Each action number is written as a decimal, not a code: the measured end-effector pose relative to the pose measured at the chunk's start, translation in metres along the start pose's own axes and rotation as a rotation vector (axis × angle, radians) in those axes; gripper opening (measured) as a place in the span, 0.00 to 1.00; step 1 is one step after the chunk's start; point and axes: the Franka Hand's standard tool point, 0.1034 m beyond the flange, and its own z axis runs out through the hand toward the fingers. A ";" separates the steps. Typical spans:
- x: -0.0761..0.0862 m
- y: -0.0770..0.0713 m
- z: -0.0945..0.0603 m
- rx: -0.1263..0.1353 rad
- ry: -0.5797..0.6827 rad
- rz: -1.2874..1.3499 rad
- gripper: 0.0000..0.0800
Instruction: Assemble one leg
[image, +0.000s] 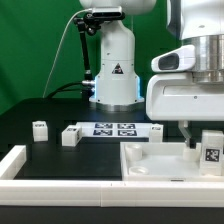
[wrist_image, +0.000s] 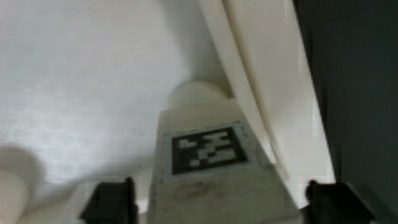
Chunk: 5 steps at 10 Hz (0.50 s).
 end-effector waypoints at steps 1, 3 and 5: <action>0.000 0.000 0.000 0.000 0.000 0.000 0.54; 0.000 0.000 0.000 0.001 0.000 0.042 0.36; 0.005 0.005 -0.001 0.012 0.014 0.133 0.36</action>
Offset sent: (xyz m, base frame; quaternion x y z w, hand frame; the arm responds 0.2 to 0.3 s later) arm 0.0000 0.0000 0.0000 0.0000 0.0000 0.0000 1.0000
